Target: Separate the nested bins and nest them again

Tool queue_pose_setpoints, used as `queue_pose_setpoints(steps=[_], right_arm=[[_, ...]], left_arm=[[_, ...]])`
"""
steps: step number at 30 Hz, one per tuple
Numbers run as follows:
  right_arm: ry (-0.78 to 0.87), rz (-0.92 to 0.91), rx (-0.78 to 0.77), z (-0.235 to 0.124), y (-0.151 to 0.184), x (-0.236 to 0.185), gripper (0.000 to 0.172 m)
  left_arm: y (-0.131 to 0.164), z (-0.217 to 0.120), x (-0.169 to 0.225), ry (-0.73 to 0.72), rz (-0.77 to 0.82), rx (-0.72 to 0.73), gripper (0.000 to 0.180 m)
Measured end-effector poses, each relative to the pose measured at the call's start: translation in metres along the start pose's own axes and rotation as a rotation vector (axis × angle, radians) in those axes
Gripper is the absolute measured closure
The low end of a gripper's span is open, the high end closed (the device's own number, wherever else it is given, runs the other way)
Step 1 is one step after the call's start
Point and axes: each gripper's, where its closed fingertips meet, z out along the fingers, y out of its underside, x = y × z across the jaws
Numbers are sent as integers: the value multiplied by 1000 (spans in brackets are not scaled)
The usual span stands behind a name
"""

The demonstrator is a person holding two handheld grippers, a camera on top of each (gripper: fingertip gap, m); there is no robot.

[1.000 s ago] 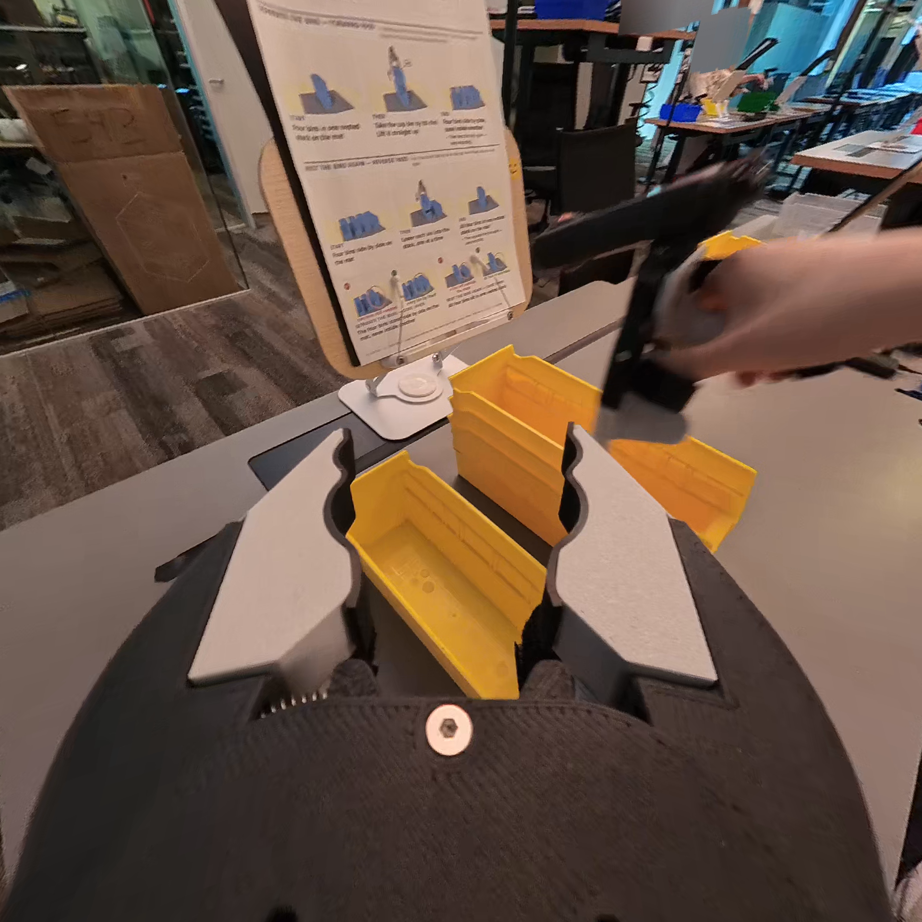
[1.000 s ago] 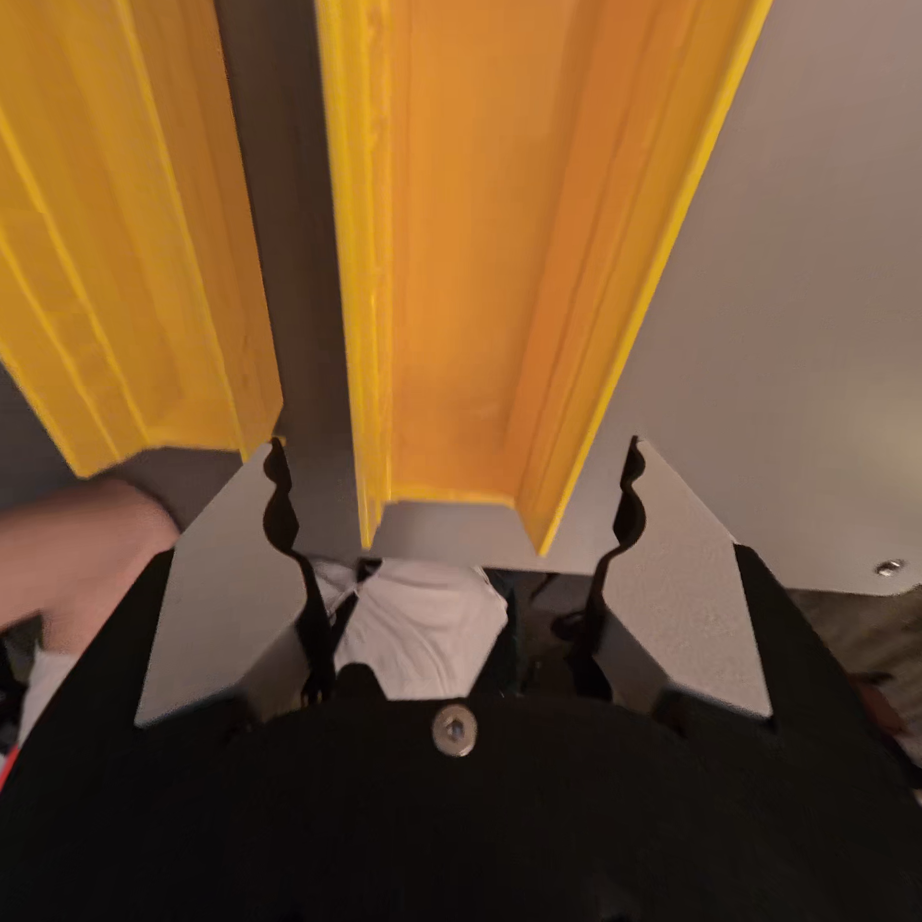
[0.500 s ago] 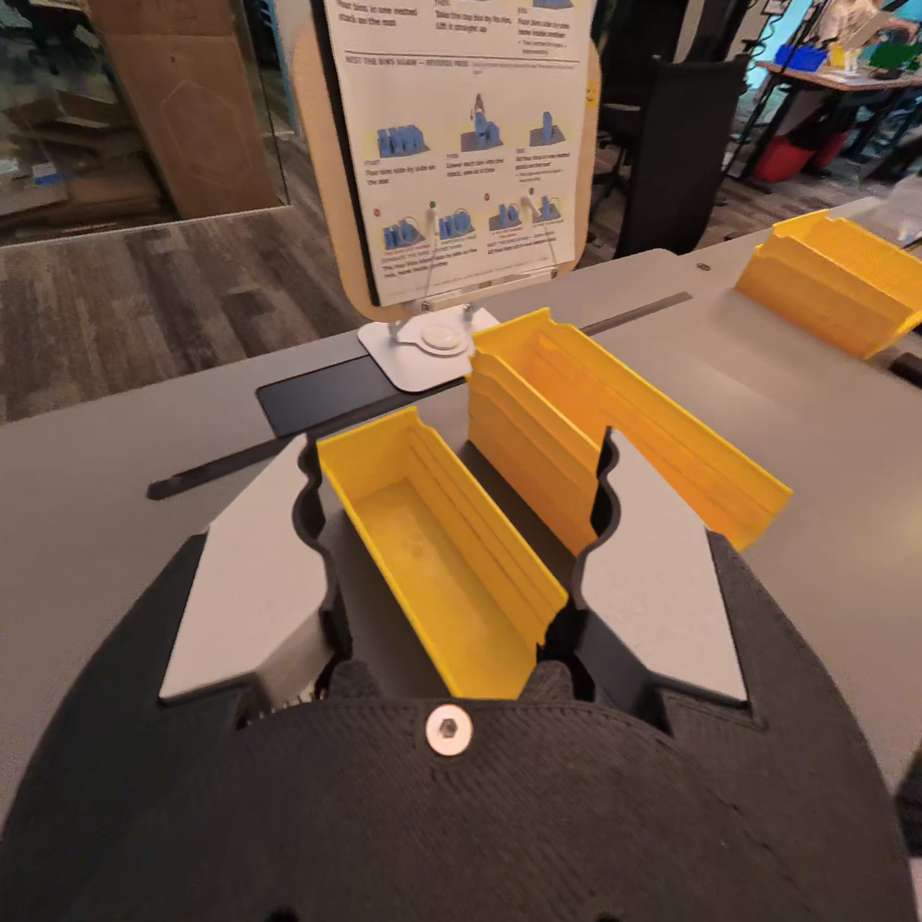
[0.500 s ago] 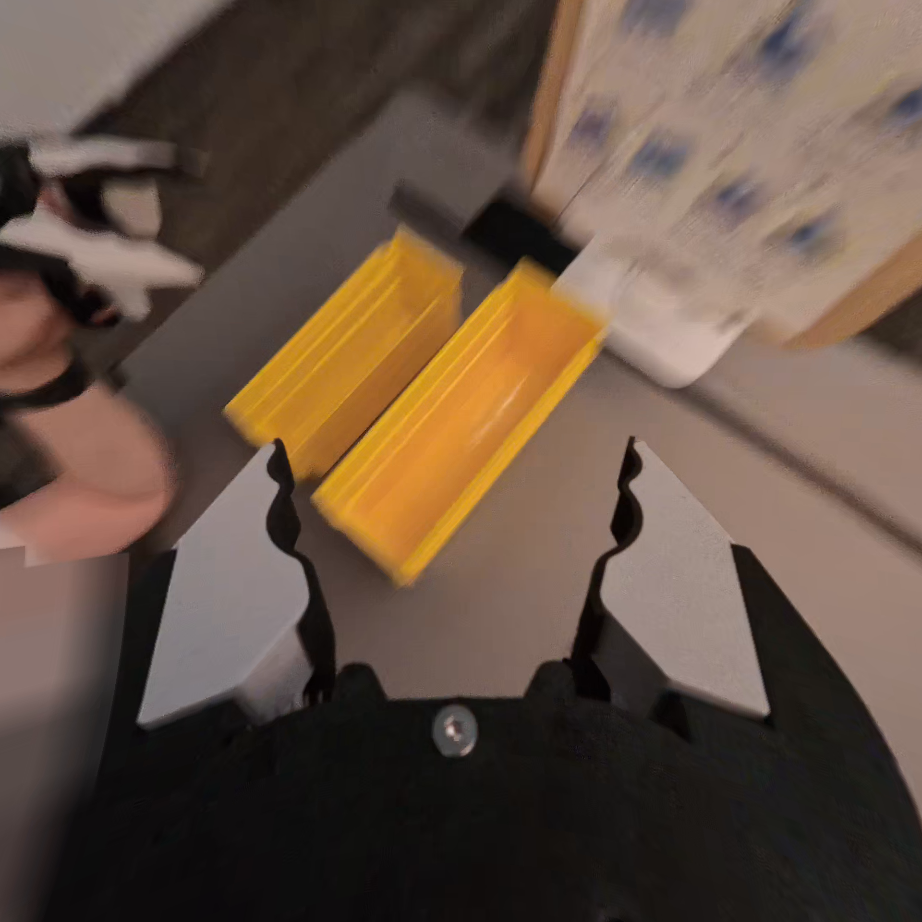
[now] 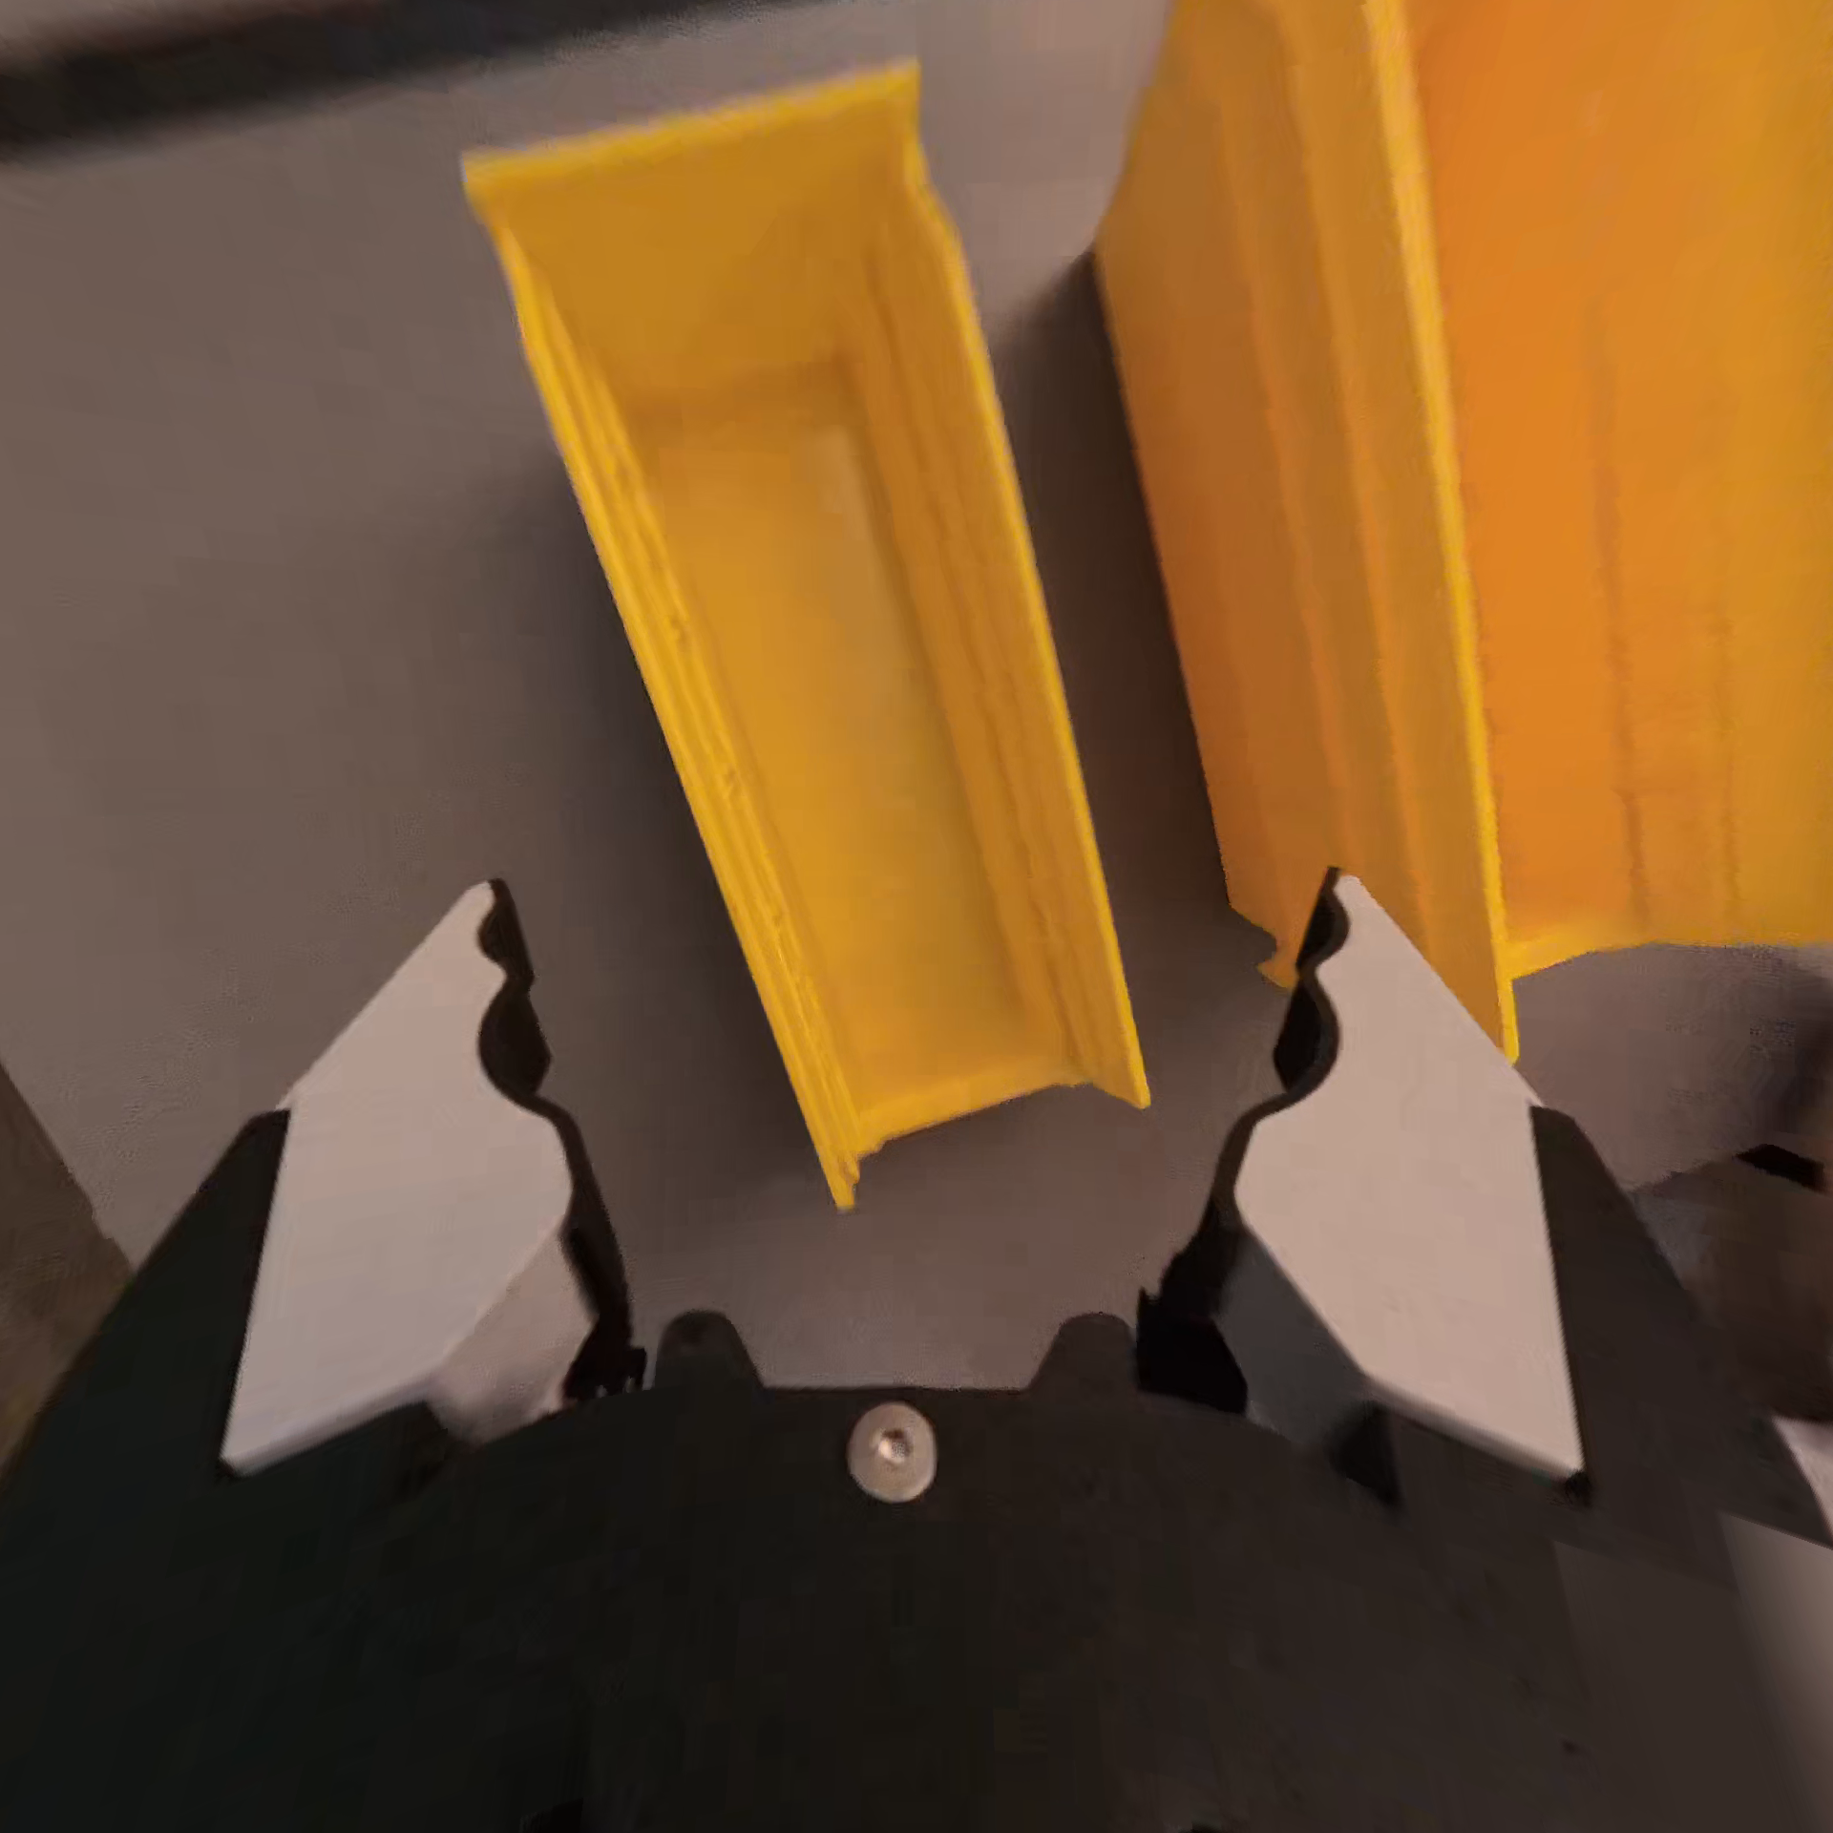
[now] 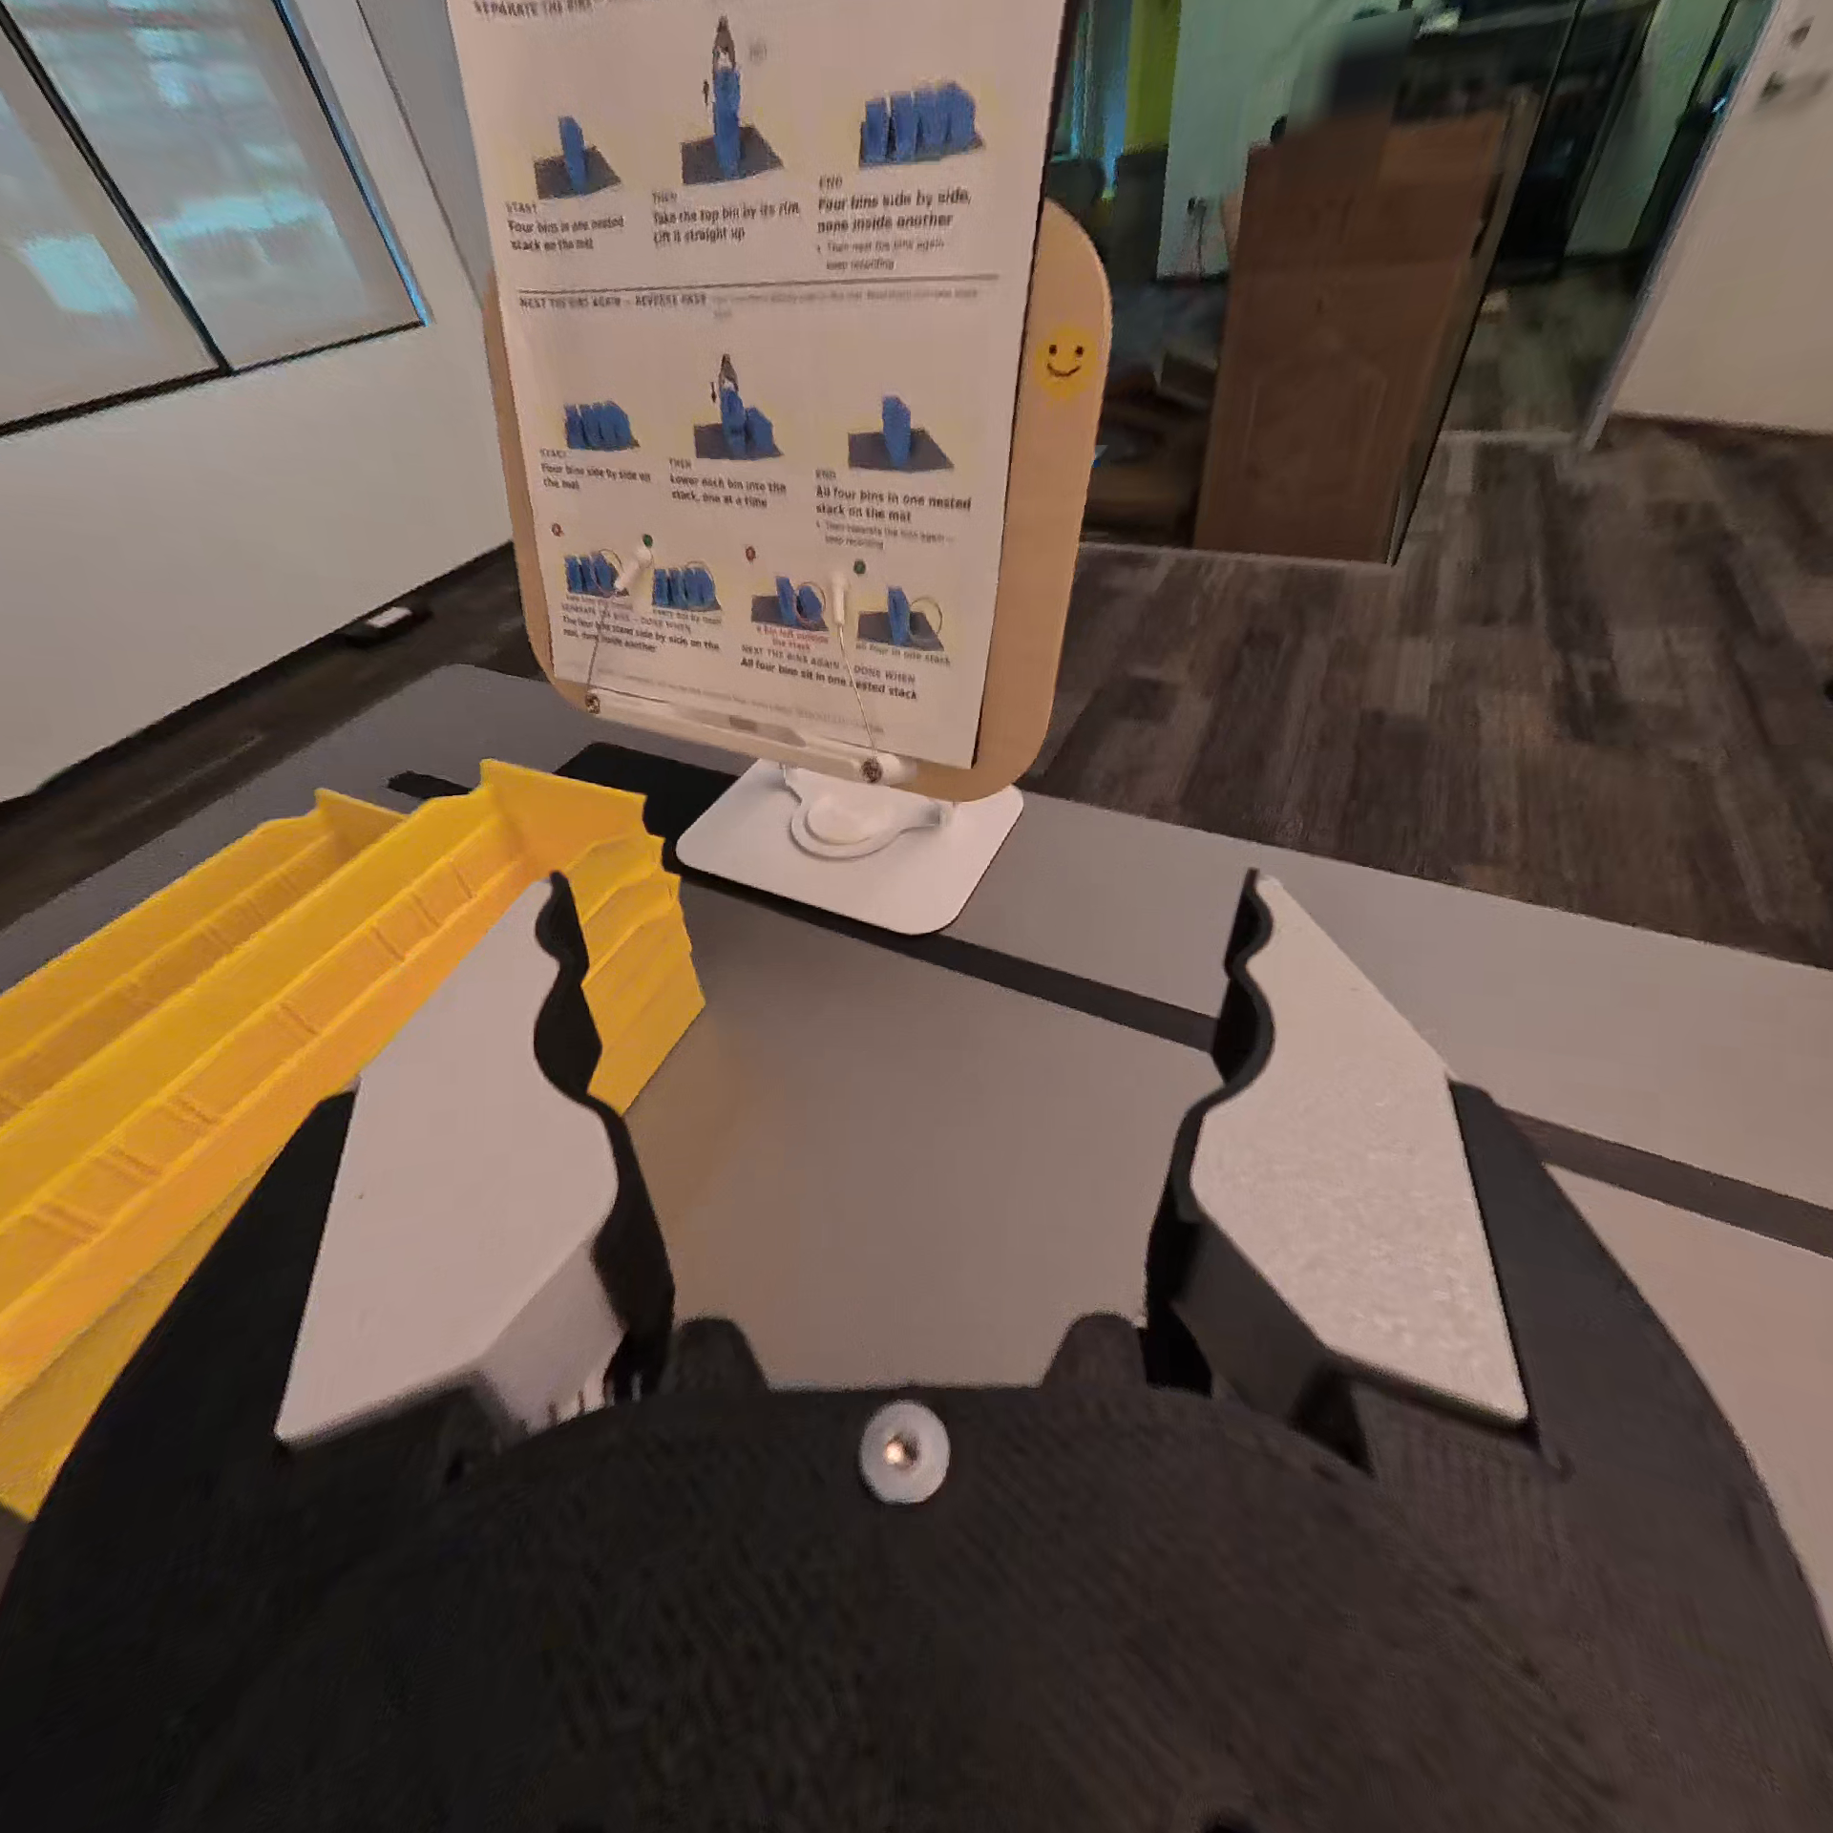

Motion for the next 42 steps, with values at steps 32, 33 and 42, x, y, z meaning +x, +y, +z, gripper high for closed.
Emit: queue_pose_setpoints(steps=[32, 33, 42], right_arm=[[-95, 114, 94, -44, -42, 107, 61], [-100, 110, 80, -40, -40, 106, 61], [-92, 55, -69, -3, -11, 94, 63]], left_arm=[[33, 103, -18, -217, -246, -341, 62], [34, 102, -17, -218, -238, -342, 63], [31, 70, -7, -260, -213, -390, 66]])
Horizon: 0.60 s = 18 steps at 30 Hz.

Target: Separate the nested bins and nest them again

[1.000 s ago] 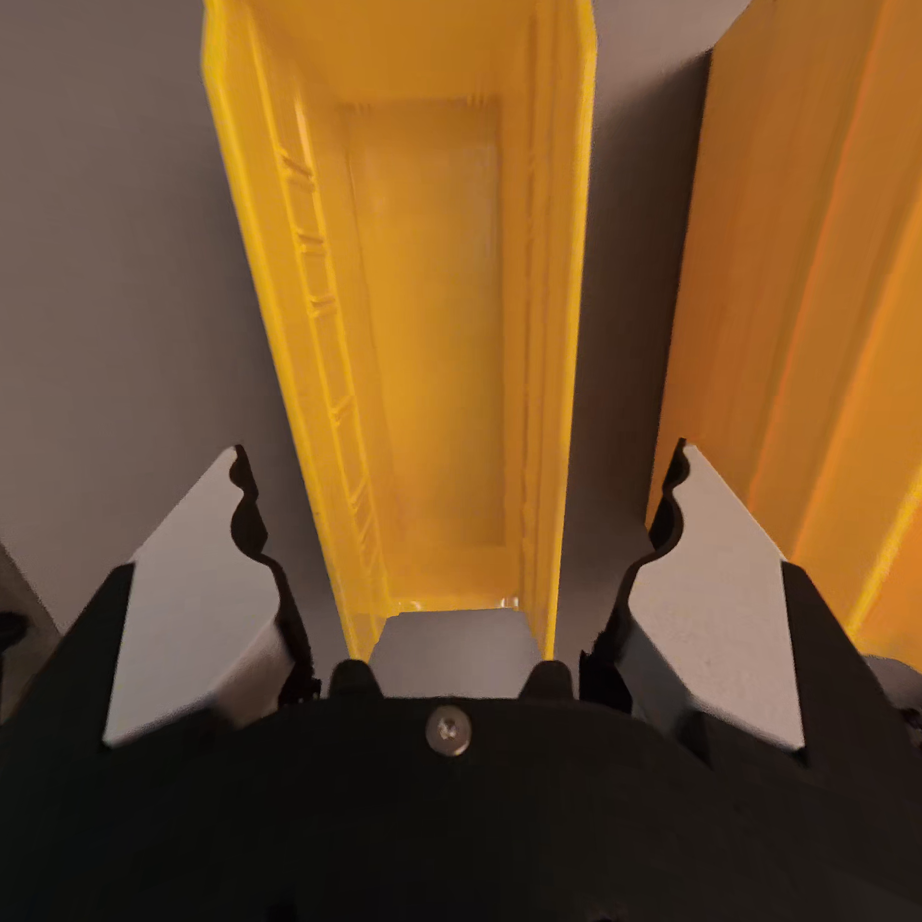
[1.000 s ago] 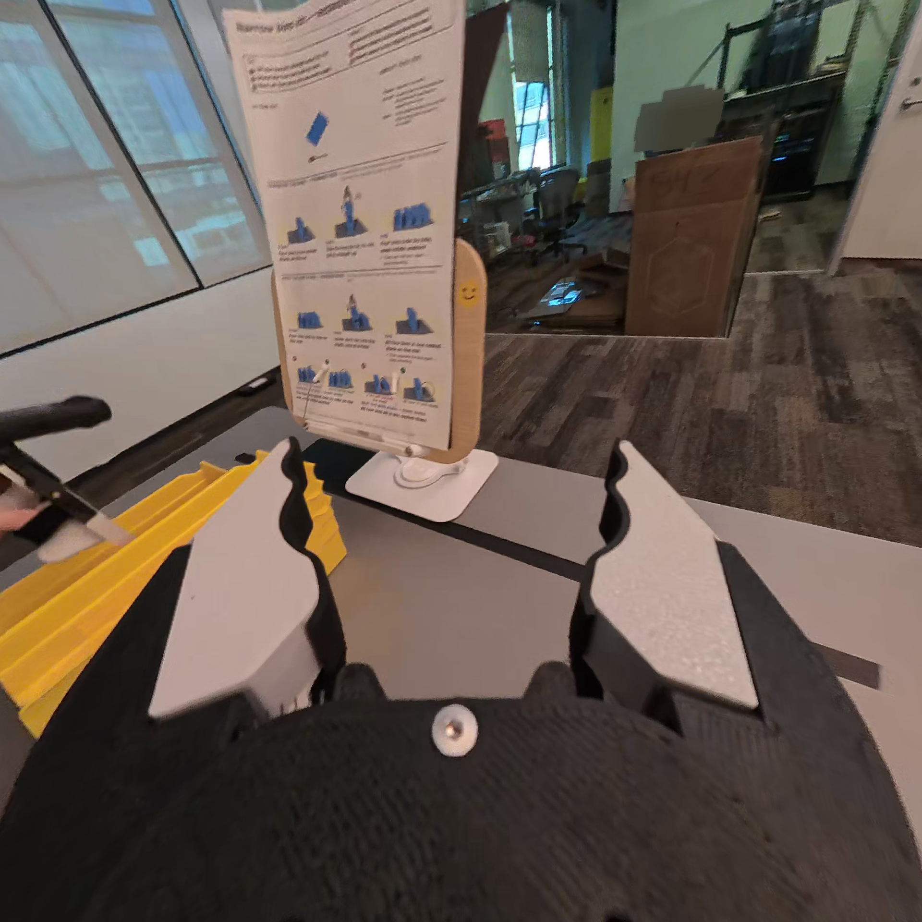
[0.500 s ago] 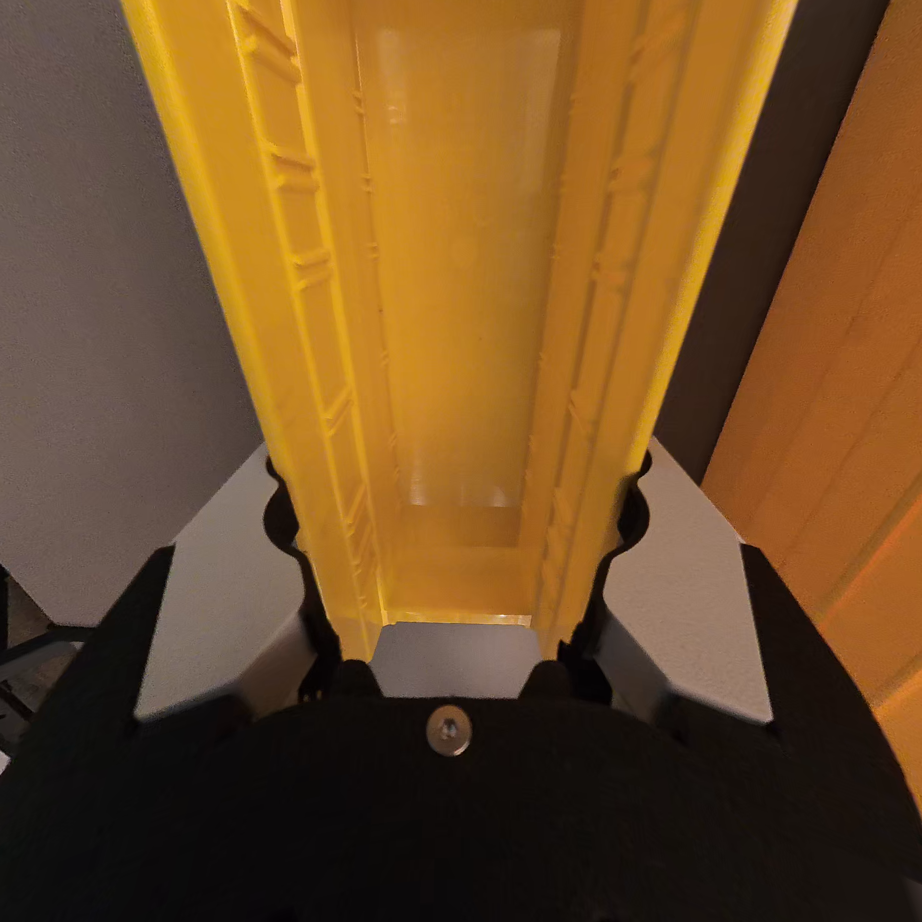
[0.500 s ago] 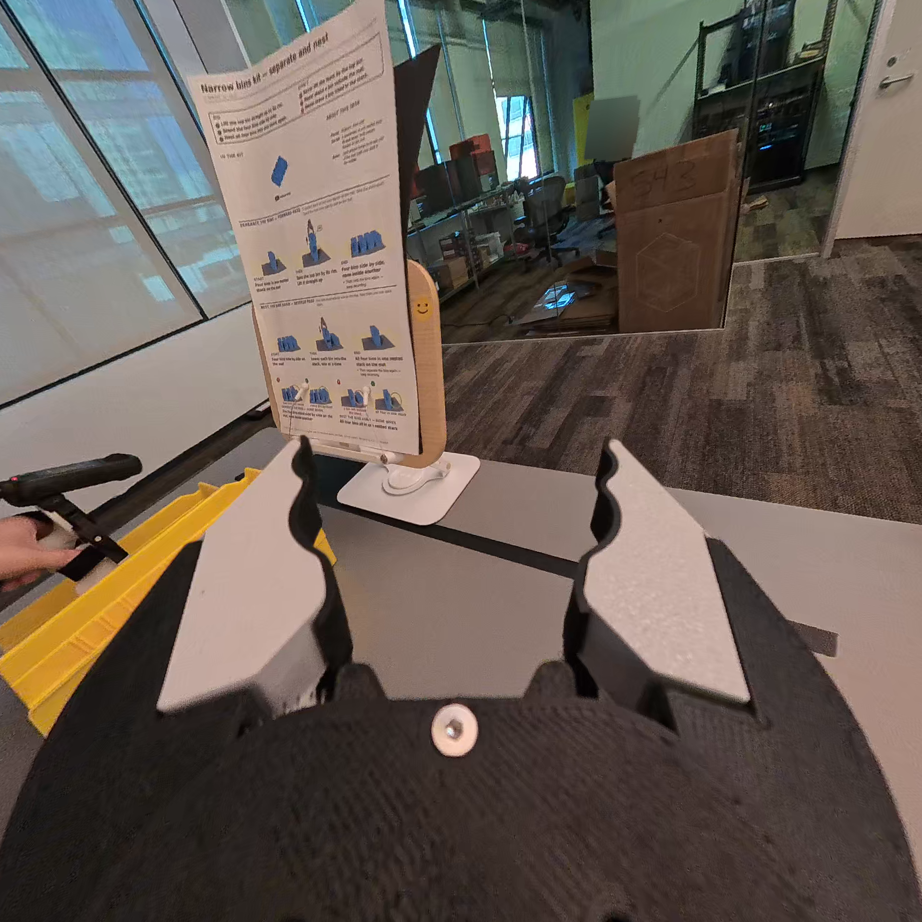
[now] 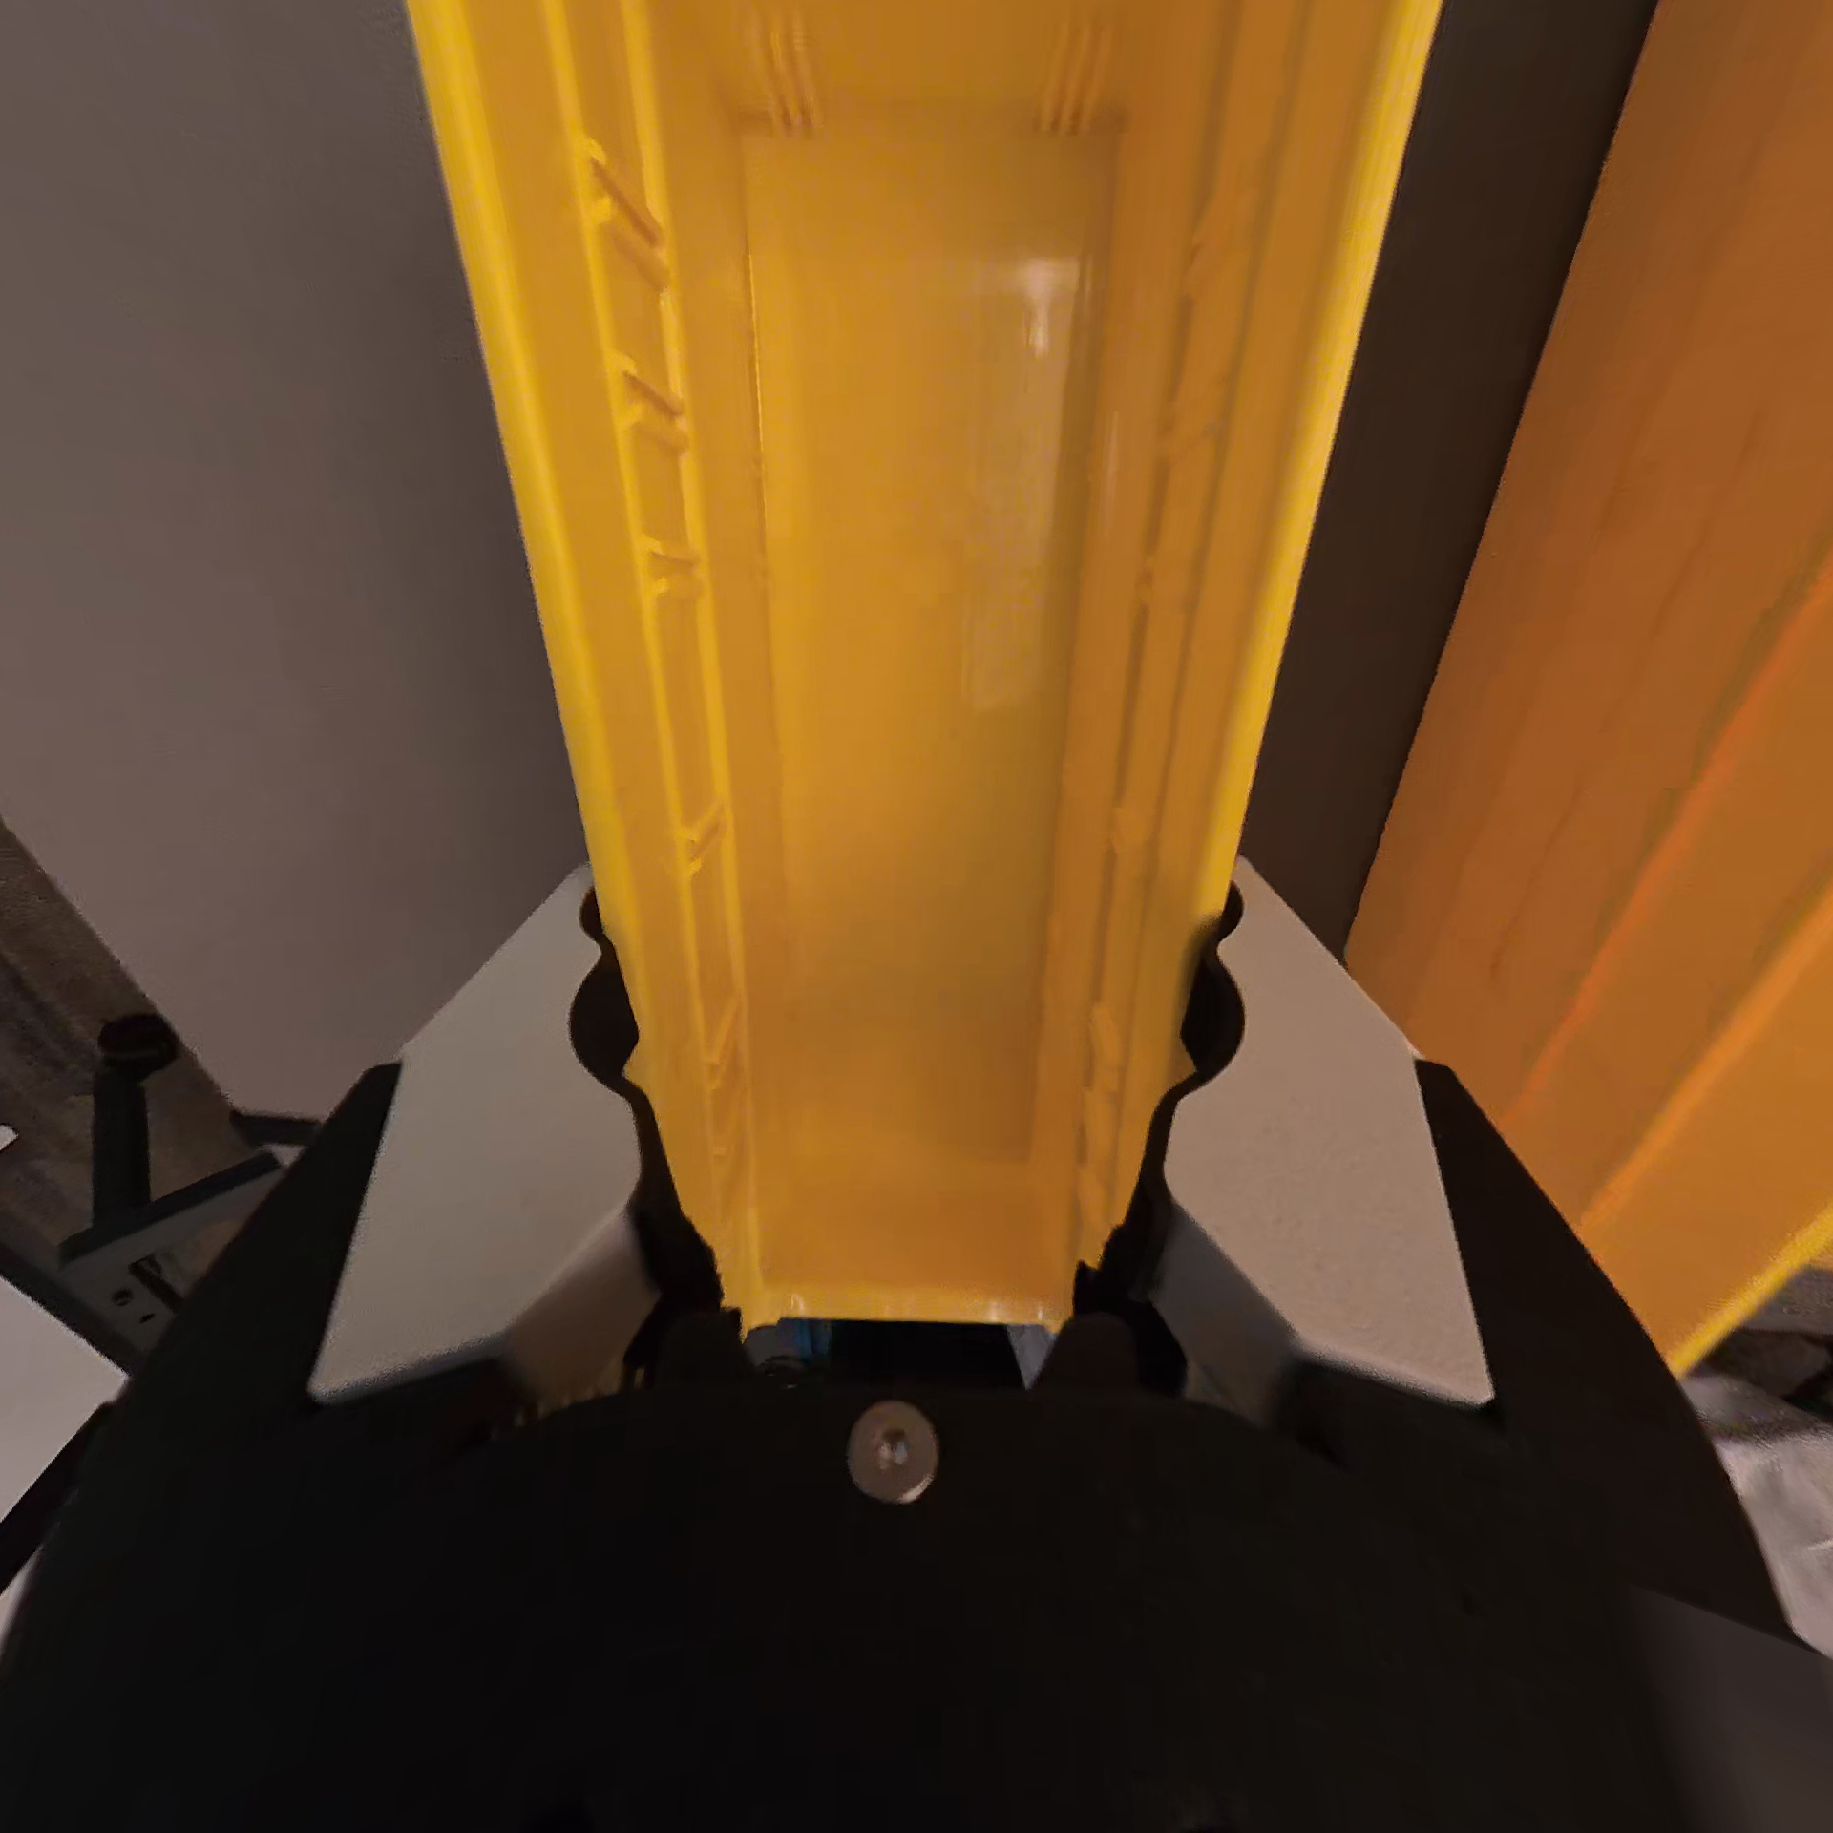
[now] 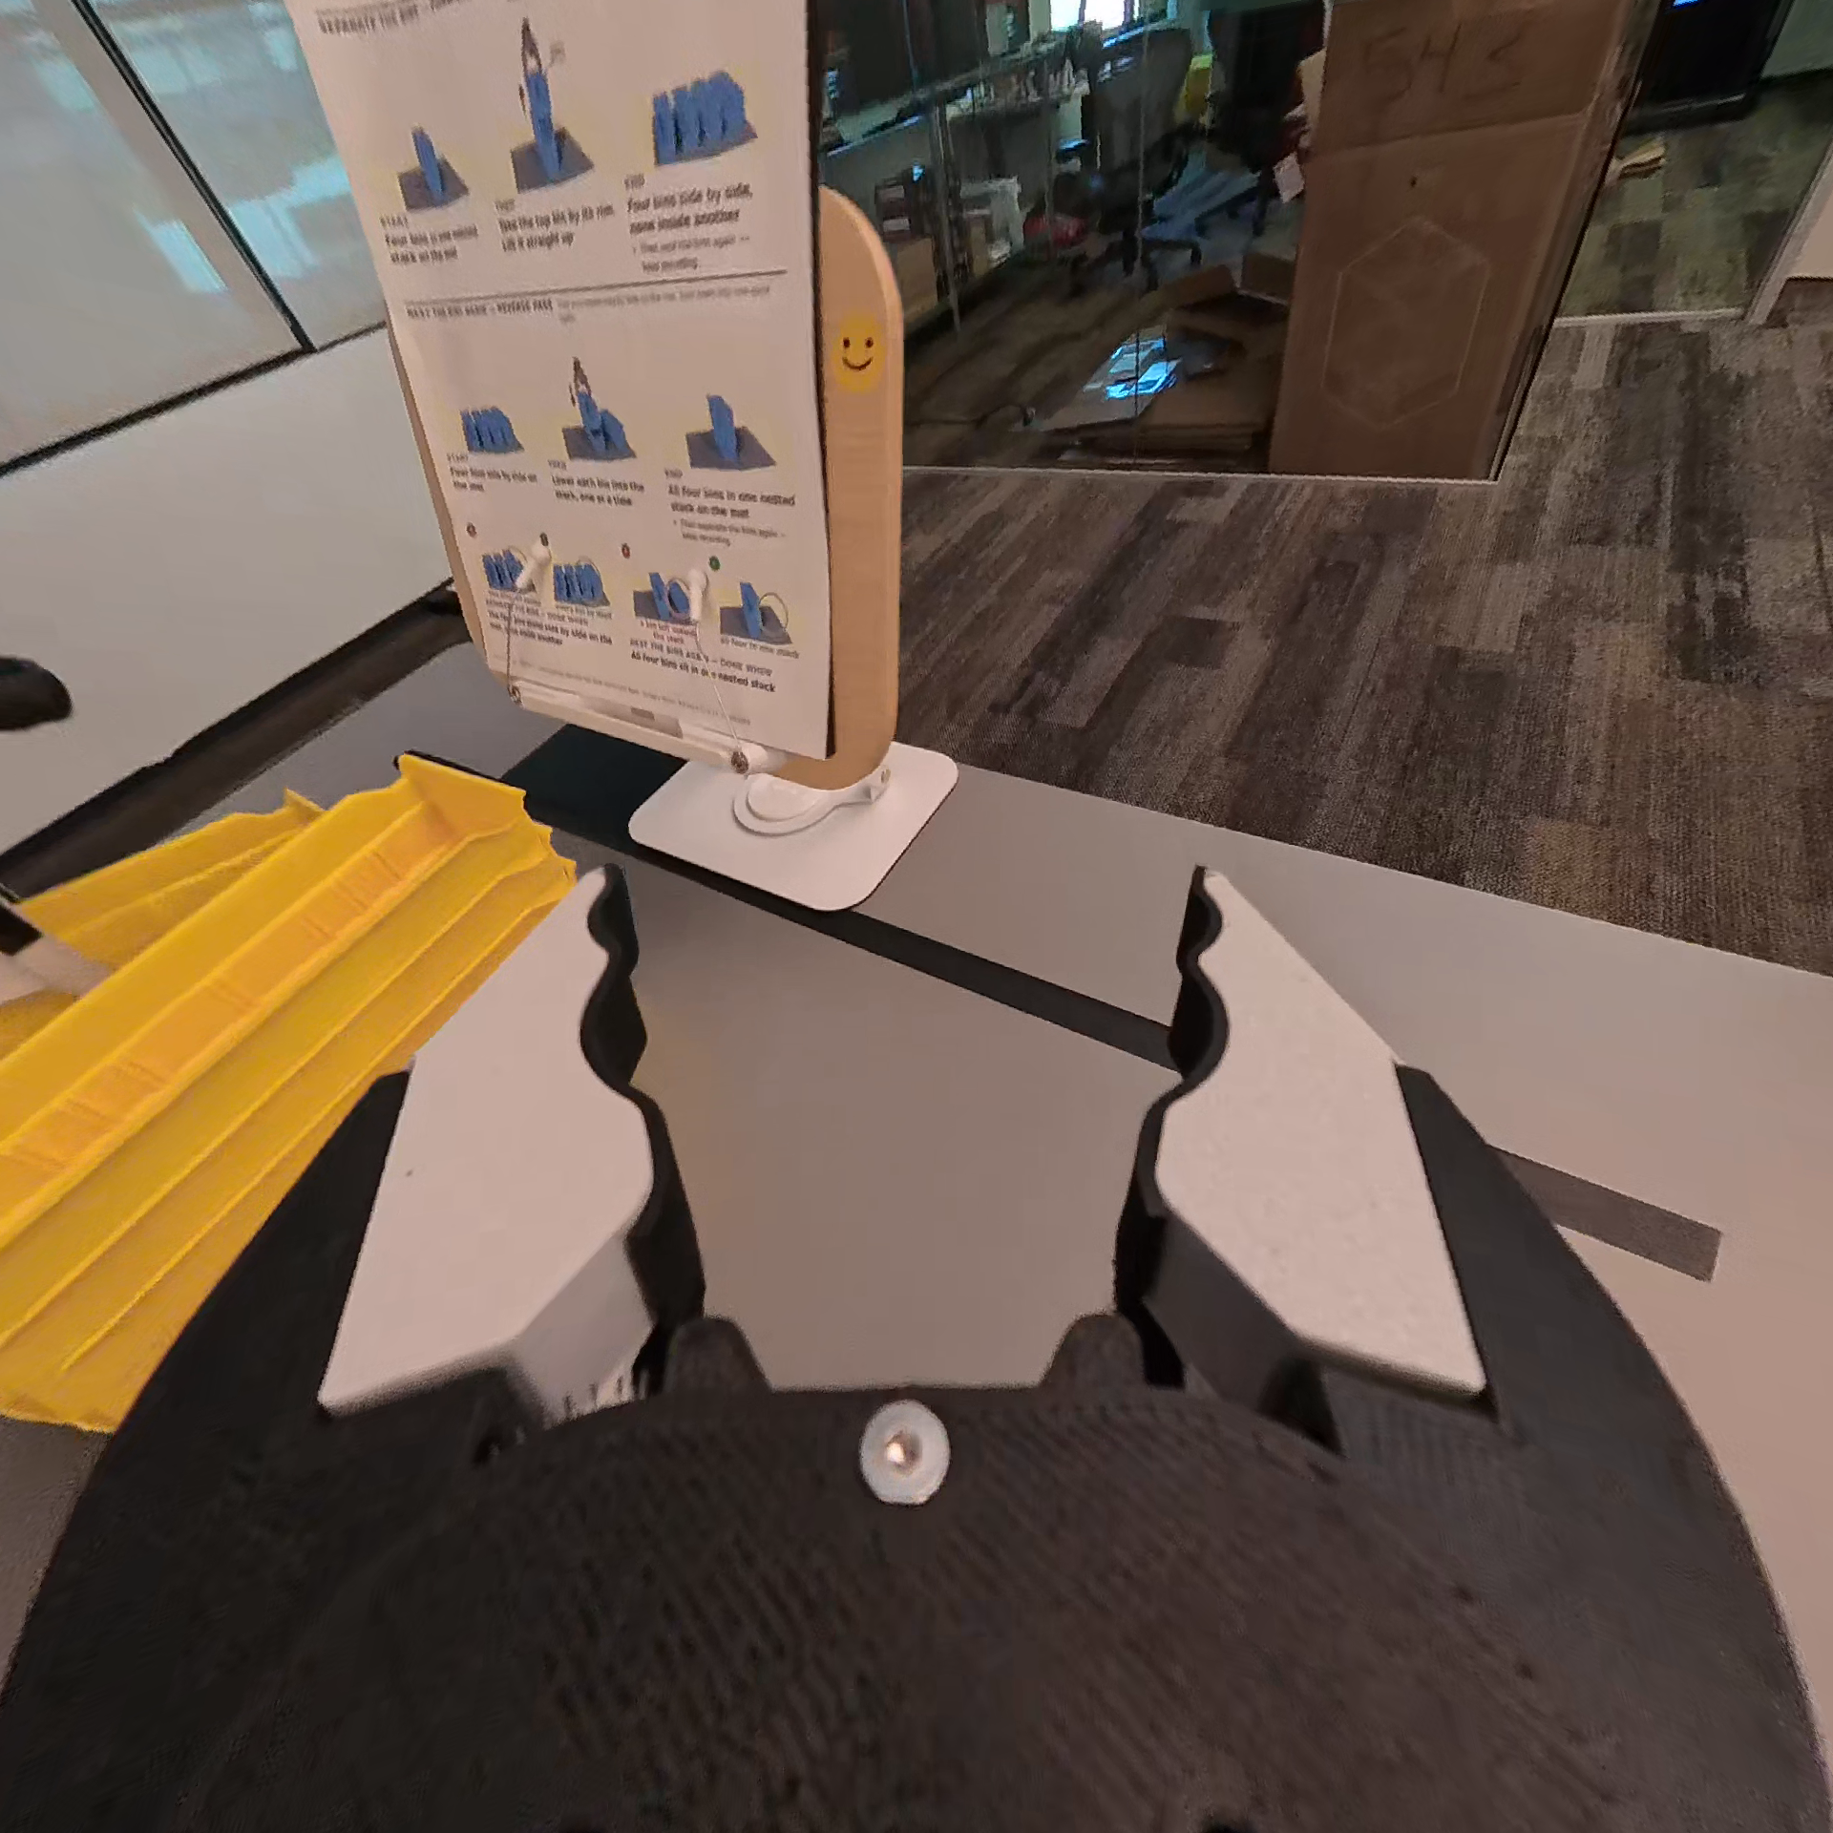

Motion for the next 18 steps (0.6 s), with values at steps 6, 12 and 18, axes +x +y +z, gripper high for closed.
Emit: queue_pose_setpoints(steps=[6, 12, 18], right_arm=[[-26, -36, -33, 8, 5, -15, 64], [-30, -58, -76, 16, 14, -21, 64], [-19, -87, -129, 26, 24, -22, 64]], left_arm=[[9, -33, 2, -50, 14, -21, 68], [15, -84, 3, -115, 17, -12, 68], [-9, -139, 13, -222, 35, 89, 66]])
